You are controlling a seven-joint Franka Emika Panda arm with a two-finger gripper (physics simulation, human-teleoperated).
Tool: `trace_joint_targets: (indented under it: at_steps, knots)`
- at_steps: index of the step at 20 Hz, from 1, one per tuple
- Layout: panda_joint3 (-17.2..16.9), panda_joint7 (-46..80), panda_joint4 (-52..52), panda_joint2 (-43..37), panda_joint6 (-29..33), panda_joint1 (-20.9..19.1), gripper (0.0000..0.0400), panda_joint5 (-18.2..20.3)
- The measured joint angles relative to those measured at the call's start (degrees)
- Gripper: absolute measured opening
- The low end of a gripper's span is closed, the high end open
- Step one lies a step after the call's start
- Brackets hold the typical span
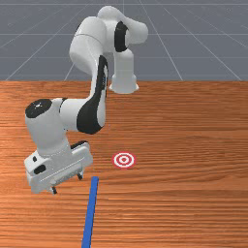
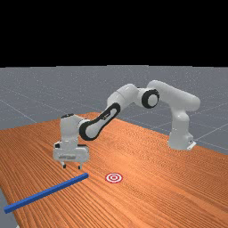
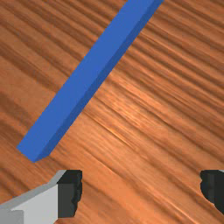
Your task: Pull the pivot to the target area
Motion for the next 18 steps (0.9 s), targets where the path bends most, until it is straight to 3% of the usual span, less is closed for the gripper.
trace_joint_targets:
  at_steps: [1,2,5,6,7,10,13,15,16,18]
  knots:
    - [-1.0,0.8,-1.0,-0.5,1.0,0.5,0.0400,-0.8]
    - [-0.8,0.6,7.4,-1.6,-12.0,0.3,0.0400,-1.3]
    - [-0.8,0.6,7.7,-2.2,-12.0,0.2,0.0400,-1.3]
    - [-6.4,6.0,3.1,-4.0,-7.1,4.2,0.0400,-7.3]
    - [-6.6,6.1,3.0,-3.6,-6.2,4.3,0.0400,-7.3]
    - [-1.5,-0.3,7.4,0.1,-8.7,1.1,0.0400,-2.6]
    - [-2.6,1.7,6.4,-0.2,-7.7,1.7,0.0400,-3.2]
    - [-1.9,1.1,8.6,1.1,-9.1,1.1,0.0400,-2.6]
    - [-1.9,1.4,14.4,4.2,-12.1,1.1,0.0400,-2.7]
    - [-1.9,1.4,14.3,4.2,-12.1,1.1,0.0400,-2.7]
